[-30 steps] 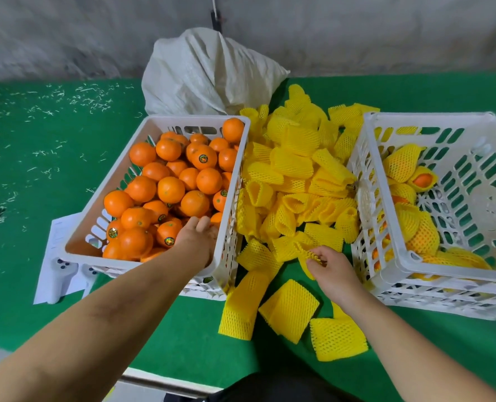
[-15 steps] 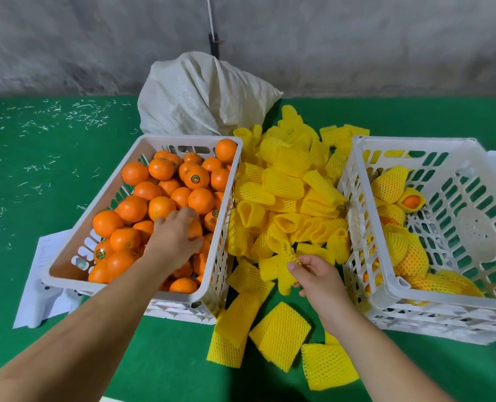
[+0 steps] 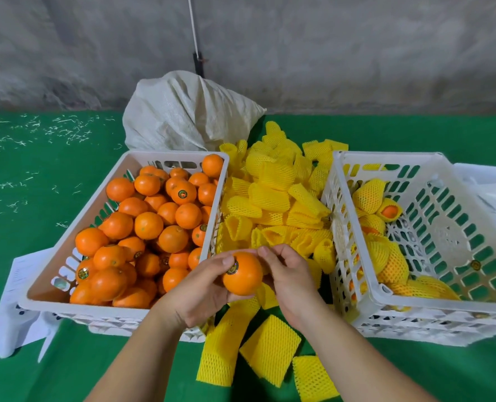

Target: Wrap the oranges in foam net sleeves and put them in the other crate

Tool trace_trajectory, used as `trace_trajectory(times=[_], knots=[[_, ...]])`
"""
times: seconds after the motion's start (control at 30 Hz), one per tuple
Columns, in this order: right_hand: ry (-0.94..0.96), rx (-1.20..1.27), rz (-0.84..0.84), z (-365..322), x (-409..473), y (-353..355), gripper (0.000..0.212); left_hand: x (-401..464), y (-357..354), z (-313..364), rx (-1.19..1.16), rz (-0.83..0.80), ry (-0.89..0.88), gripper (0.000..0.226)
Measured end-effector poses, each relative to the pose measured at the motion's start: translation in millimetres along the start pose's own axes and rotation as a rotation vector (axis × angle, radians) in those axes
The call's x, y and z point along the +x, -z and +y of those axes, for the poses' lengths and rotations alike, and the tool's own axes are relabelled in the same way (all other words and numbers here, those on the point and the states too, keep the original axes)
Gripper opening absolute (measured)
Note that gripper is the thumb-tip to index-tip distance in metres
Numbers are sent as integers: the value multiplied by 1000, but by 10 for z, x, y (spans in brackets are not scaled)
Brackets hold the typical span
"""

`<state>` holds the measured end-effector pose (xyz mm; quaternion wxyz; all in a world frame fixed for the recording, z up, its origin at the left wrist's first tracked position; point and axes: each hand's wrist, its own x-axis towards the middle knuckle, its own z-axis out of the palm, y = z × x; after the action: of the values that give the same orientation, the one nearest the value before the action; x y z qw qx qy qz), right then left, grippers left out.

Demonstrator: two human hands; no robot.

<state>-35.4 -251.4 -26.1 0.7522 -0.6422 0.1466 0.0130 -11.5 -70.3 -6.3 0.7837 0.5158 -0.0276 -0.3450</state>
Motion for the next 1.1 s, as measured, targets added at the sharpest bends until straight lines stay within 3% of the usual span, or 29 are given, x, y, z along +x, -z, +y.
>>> trace_trajectory(times=[0.1,0.23,0.4,0.57,0.63,0.8,0.93,1.1], knots=[[10,-67,-23,-14,-50,-43,5,-3,42,7,-63,-23,-13,78],[50,-153,-93,-67,-120,-59,18,-4,53,-25,-96,-11,-31,82],[139,-151,120,-87,-145,-18,10,31,4,-64,-106,75,-112,100],[302,-115,194,-152,-230,-23,10,13,18,-105,-57,142,-174,104],[337,-136,219,-175,-241,-13,18,0,9,-107,-27,117,-179,102],[482,-458,147,-186,-255,14,24,-12,-47,-135,55,90,-189,90],[485,-406,230,-199,-217,56,19,-16,-43,-175,124,78,-195,71],[543,-446,210,-274,-233,86,17,-46,-92,-225,306,79,-217,71]])
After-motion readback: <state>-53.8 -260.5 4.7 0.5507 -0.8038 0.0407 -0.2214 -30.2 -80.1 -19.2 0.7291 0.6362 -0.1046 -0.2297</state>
